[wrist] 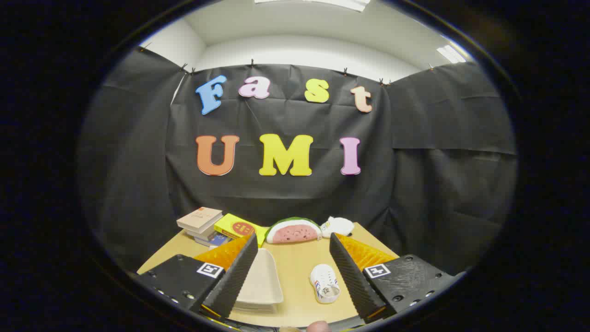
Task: Open the storage box then place both shoes into the box .Put the left shoe in first, then the right shoe, with the right side of both shoes facing outward in a uniform manner.
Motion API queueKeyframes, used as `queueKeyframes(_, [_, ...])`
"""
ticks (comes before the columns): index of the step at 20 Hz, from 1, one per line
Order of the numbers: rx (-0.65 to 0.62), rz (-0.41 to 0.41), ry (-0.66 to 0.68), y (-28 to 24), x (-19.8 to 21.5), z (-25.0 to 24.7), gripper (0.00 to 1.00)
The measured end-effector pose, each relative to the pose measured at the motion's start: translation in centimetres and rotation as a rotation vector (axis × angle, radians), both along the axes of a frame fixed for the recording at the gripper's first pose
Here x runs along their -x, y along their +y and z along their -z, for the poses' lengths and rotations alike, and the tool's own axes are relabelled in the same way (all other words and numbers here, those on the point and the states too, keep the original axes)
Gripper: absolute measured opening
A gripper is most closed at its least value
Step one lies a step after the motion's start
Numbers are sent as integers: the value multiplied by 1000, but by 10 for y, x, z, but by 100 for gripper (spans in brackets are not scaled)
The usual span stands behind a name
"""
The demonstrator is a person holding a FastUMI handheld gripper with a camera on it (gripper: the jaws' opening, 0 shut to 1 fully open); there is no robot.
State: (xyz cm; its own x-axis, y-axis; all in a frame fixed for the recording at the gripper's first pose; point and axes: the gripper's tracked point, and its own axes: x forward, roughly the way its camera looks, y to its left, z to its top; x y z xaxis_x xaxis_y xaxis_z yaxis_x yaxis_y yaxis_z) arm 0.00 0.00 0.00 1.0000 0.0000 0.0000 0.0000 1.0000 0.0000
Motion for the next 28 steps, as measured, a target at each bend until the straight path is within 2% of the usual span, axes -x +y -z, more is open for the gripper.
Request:
queueKeyframes(9, [6, -43, -50, -67, -43, -19, 95])
queueKeyframes(14, [-5, -68, -41, -95, -67, -9, 95])
queueKeyframes(24, [-67, -105, 14, -113, -98, 12, 95])
queueKeyframes(28, [-89, -196, 73, -92, -113, 28, 95])
